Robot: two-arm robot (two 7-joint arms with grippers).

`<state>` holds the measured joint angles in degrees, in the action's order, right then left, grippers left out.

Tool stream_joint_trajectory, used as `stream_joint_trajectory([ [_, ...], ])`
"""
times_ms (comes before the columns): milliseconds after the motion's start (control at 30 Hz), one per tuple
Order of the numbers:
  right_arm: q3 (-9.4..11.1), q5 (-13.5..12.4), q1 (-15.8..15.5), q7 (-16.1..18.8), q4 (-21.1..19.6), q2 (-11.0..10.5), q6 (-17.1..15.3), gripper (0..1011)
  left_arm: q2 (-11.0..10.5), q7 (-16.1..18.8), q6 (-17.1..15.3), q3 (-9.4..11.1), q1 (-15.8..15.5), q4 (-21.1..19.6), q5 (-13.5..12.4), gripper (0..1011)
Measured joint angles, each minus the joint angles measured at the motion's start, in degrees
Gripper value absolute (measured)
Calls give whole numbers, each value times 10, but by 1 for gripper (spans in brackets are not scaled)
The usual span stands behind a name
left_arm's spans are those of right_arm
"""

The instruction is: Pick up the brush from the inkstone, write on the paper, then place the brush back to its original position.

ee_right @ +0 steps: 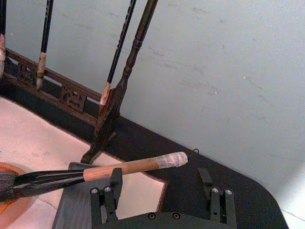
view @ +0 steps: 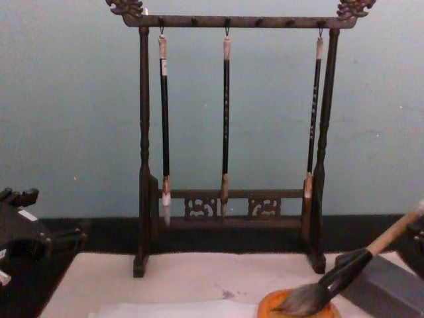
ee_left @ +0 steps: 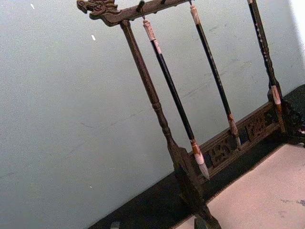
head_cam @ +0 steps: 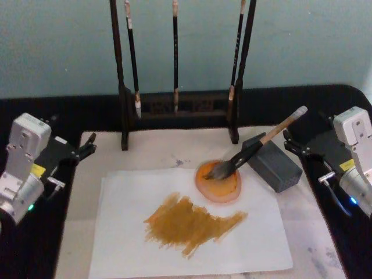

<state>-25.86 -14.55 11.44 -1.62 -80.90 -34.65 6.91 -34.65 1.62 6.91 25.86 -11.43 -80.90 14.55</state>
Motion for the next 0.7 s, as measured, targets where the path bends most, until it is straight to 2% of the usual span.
stream_joint_trajectory([
  [700, 0, 0, 0, 0, 0, 0, 0, 1000, 0, 0, 0, 0, 0, 0, 0, 1010],
])
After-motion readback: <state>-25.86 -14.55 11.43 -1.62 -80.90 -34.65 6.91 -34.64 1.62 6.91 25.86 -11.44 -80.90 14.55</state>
